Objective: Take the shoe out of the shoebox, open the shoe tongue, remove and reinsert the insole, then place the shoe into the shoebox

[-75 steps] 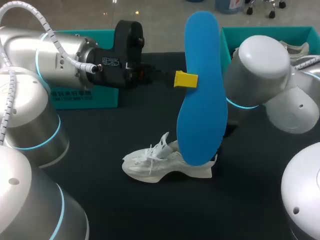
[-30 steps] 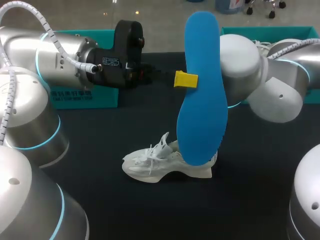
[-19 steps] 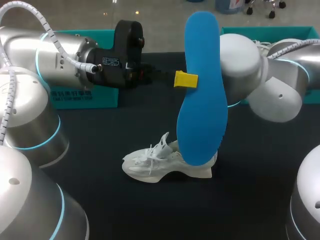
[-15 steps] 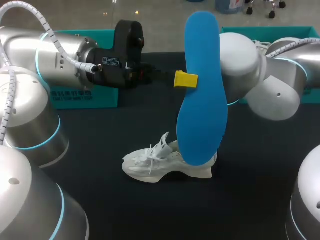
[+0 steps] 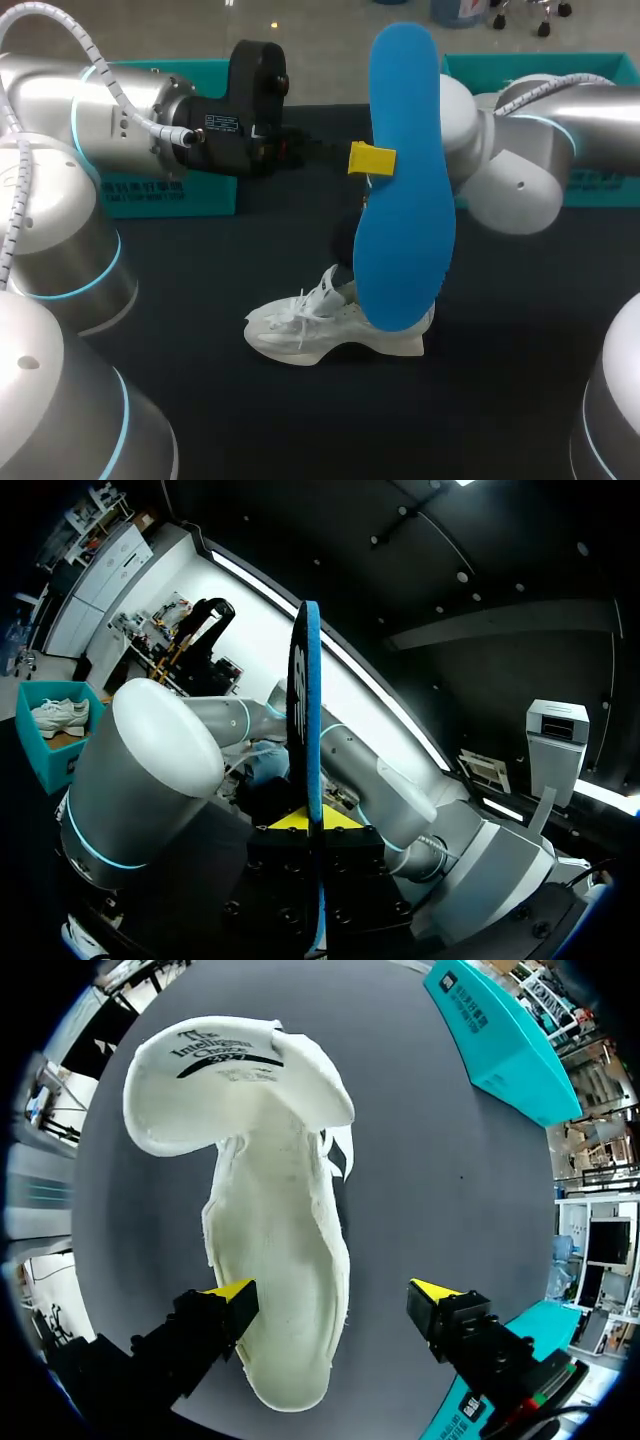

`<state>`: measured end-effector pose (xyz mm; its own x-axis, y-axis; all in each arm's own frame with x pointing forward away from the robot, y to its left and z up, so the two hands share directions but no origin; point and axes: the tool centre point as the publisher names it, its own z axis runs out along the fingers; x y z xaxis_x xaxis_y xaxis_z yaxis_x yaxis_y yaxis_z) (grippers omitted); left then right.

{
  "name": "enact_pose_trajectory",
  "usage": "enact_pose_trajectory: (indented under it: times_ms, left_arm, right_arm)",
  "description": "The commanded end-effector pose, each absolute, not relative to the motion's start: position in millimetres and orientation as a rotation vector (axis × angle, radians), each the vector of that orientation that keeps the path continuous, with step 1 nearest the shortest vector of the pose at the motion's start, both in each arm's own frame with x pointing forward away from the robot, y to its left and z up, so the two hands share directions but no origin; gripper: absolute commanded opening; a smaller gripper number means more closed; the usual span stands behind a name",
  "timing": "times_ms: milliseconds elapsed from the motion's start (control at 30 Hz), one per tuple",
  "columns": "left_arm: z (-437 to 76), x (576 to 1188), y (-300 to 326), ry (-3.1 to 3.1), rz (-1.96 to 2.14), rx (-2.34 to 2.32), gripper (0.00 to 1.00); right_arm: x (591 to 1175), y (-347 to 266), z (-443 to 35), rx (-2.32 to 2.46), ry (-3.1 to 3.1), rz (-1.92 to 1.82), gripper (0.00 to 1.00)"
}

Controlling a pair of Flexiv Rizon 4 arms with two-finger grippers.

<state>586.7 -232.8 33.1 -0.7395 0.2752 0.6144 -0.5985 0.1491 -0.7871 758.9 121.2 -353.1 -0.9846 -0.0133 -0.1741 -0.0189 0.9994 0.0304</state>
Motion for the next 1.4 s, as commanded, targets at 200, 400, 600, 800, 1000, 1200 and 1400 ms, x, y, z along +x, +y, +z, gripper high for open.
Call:
enact_pose_trajectory:
  times_ms: [200,400,600,800,1000,1200,1400]
  left_arm:
    - [32,586,-234,-1.760,1.671,0.311,0.00]
    - [32,586,-234,-1.760,1.671,0.311,0.00]
    - [32,586,-234,-1.760,1.671,0.311,0.00]
    - [32,586,-234,-1.760,1.671,0.311,0.00]
    - [32,586,-234,-1.760,1.671,0.311,0.00]
    - [32,586,-234,-1.760,1.671,0.311,0.00]
    - [32,586,-234,-1.760,1.671,0.311,0.00]
  right_arm:
    - [772,136,-372,-0.037,2.984,0.030,1.00]
    - [773,134,-373,-0.026,2.991,0.035,1.00]
    - [771,137,-375,-0.029,3.004,0.043,0.33]
    - [764,138,-384,-0.036,3.028,0.069,0.00]
    - [760,137,-389,-0.030,3.054,0.102,0.00]
    - [760,137,-389,-0.030,3.054,0.102,0.00]
    - [758,137,-391,0.005,3.065,0.095,0.00]
